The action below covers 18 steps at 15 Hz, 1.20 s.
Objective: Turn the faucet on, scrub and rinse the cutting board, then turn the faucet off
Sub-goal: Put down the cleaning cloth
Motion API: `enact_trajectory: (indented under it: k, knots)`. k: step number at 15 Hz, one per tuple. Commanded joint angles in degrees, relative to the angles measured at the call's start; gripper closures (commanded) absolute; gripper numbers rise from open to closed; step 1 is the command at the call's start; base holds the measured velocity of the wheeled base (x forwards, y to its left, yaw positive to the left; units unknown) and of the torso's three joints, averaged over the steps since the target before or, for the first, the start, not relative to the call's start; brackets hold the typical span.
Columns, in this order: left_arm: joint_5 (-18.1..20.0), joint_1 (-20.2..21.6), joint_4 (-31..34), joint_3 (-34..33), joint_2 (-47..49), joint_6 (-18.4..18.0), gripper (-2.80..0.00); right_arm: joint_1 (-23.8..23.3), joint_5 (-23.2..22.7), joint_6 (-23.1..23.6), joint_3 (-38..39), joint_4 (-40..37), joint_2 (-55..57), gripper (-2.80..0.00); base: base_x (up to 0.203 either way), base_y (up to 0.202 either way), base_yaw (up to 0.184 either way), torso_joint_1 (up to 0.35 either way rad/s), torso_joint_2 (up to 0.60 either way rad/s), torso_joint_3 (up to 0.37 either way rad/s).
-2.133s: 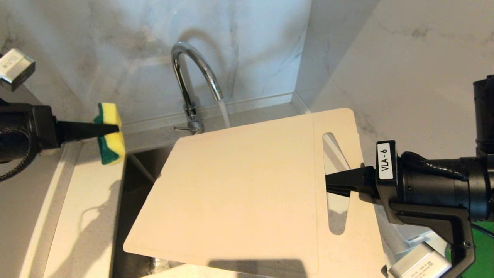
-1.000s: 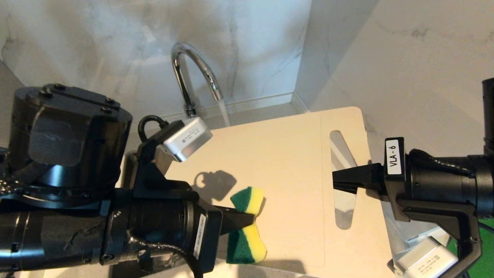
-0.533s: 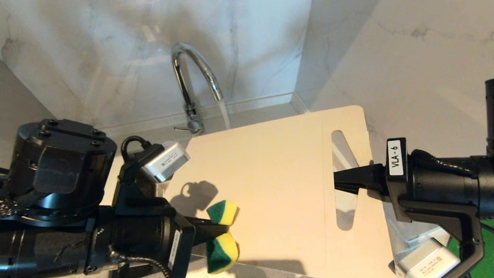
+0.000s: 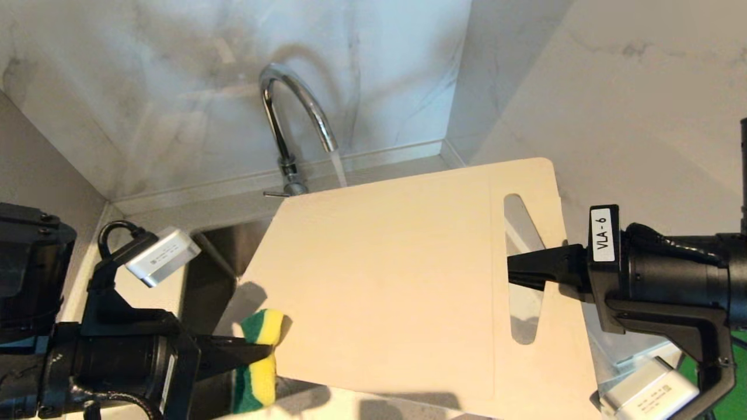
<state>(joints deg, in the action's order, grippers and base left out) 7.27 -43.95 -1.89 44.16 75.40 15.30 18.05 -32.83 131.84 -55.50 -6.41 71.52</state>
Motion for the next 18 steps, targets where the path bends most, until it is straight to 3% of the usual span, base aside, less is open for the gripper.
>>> enact_trajectory:
  k: [1,5,10,14,18]
  knots:
    - [2.5,6.7,-0.1,-2.0,-1.0,-1.8,0.00,0.1,-0.2,0.8,-0.1,-0.1,-0.2,0.00,0.000,0.000,0.000,0.000,0.00,0.000]
    - [9.9,18.2,-1.8,-3.2,2.6,-5.5,0.00,0.1,-0.3,0.8,0.0,-0.1,-0.5,0.00,0.000,0.000,0.000,0.000,0.00,0.000]
    - [15.2,27.5,-2.9,-3.5,6.0,-10.0,0.00,0.0,-1.1,-1.1,0.5,0.3,-0.8,0.00,0.000,0.000,0.000,0.000,0.00,0.000]
    - [19.0,33.0,-3.0,-1.8,5.7,-10.6,0.00,0.0,-1.2,-1.2,1.1,1.7,-0.9,0.00,0.000,0.000,0.000,0.000,0.00,0.000]
    - [20.4,33.8,-2.5,6.0,5.4,-8.4,0.00,0.0,-1.1,-1.2,1.3,1.7,-1.4,0.00,0.000,0.000,0.000,0.000,0.00,0.000]
